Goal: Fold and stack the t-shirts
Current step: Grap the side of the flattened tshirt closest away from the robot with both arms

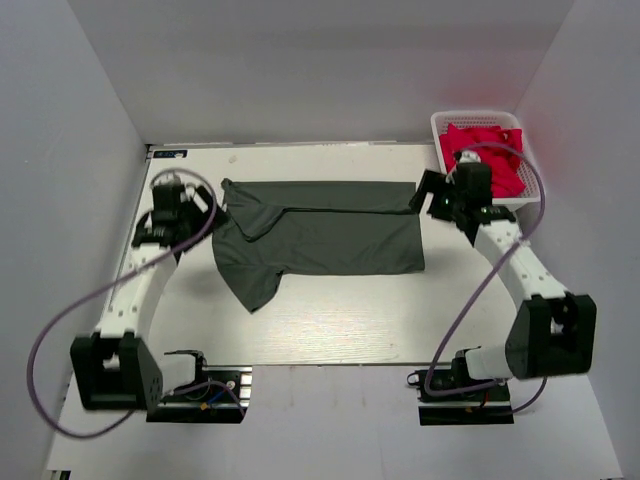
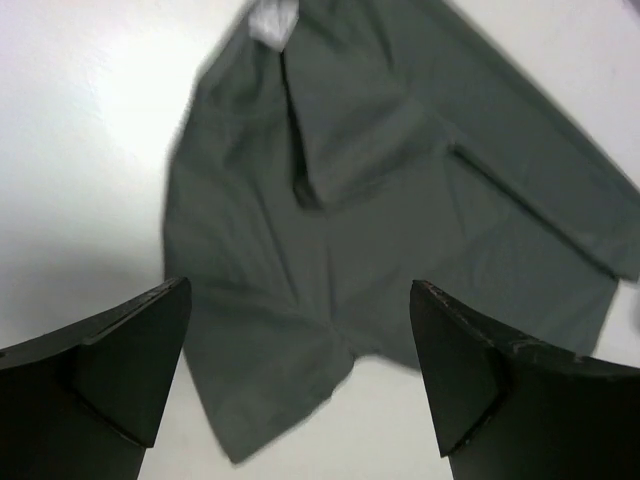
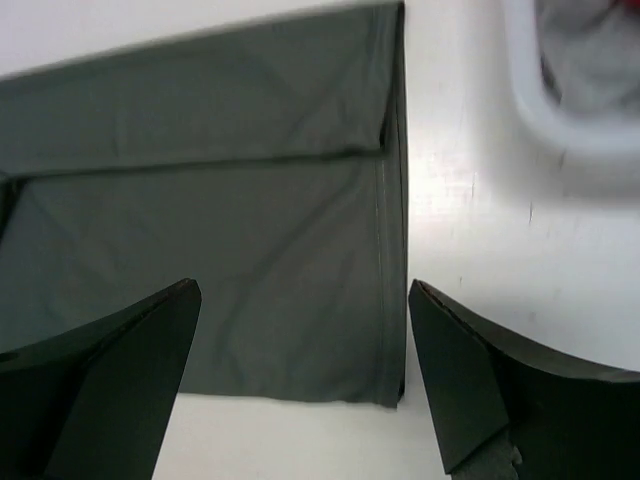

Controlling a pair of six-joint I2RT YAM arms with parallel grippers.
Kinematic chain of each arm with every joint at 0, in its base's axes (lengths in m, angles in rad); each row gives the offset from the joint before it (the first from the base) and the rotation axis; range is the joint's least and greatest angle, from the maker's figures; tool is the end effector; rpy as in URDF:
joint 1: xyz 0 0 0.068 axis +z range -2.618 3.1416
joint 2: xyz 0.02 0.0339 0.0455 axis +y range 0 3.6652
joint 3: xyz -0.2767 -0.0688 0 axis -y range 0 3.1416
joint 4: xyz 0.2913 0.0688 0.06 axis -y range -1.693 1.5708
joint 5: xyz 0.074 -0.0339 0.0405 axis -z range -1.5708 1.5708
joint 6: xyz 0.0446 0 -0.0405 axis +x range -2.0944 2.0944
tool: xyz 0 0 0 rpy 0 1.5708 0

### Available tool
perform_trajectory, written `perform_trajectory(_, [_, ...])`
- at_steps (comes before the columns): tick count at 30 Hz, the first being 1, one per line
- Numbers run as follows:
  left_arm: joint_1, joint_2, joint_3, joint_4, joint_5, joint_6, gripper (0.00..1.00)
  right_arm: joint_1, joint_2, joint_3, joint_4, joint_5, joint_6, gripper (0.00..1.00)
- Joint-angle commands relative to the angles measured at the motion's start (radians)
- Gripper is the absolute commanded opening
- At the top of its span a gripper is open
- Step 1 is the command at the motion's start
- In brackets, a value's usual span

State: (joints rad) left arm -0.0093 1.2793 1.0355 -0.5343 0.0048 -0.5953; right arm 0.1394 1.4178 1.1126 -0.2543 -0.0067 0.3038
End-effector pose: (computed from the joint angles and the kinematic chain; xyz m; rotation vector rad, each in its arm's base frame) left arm 0.3221 -0.0032 0.2832 -0.6820 2.2688 -0.3006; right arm 0.3705 0.0523 0.2937 0.1719 2.1352 0.2677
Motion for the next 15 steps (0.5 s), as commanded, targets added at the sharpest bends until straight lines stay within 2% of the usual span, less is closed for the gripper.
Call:
perform_trajectory(1, [-0.008,-0.195,-0.236,0.069,0.157,-0.081,1.0,-0.006,-0.109,-0.155,0.049,-0.032,0.109,0.9])
perform_trajectory(2, [-0.008,-0.239,-0.276,0.069,0.182,-0.081,1.0,-0.004,-0.187,-0.239,0.05,-0.024,0.136,0.9])
perform_trajectory(7, [-0.029,-0.394,-0.488,0.056,0.31,-0.107,1.0,-0.006,-0.333,-0.388,0.118,-0.03,0.235,0.9])
perform_trajectory(10, [-0.049,-0.414,-0.595,0.056,0.331,-0.118,1.0,-0.007,-0.352,-0.395,0.09,-0.035,0.238,0.9])
perform_trajectory(15, [-0.119,-0.393,-0.686,0.112,0.342,-0.15,0.91,-0.007,-0.344,-0.411,0.053,-0.009,0.225,0.9])
